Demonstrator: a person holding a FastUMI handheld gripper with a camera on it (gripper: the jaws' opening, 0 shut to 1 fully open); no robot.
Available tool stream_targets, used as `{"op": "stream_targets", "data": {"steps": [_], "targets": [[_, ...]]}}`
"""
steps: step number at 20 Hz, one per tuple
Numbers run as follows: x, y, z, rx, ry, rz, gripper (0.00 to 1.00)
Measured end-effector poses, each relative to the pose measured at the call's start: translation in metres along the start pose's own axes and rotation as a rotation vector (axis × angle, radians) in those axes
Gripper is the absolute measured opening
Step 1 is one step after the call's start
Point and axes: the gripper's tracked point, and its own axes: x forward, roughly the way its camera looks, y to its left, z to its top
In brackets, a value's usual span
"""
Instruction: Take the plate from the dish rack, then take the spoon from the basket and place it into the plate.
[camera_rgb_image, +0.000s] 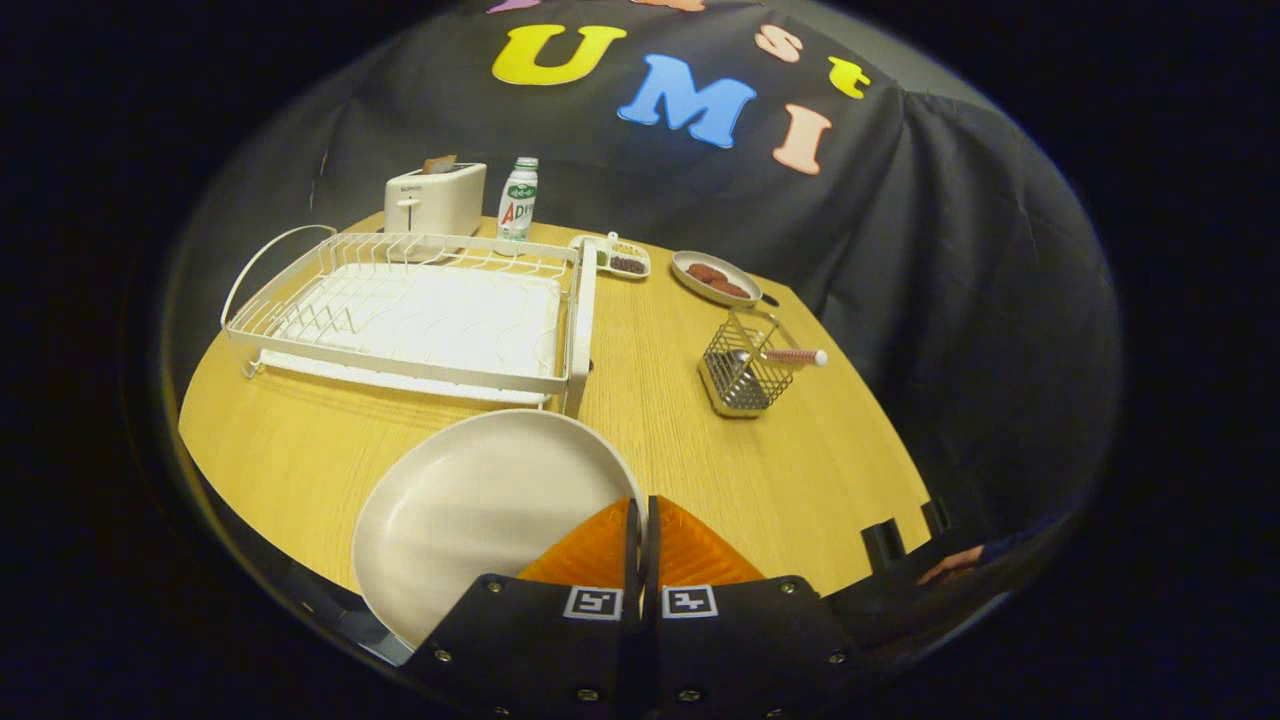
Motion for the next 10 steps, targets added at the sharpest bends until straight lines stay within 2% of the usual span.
{"op": "stream_targets", "data": {"steps": [5, 10], "targets": [[0.026, 0.002, -0.028, 0.057, 0.093, 0.022, 0.00], [0.035, 0.000, -0.030, 0.061, 0.084, 0.041, 0.02]]}}
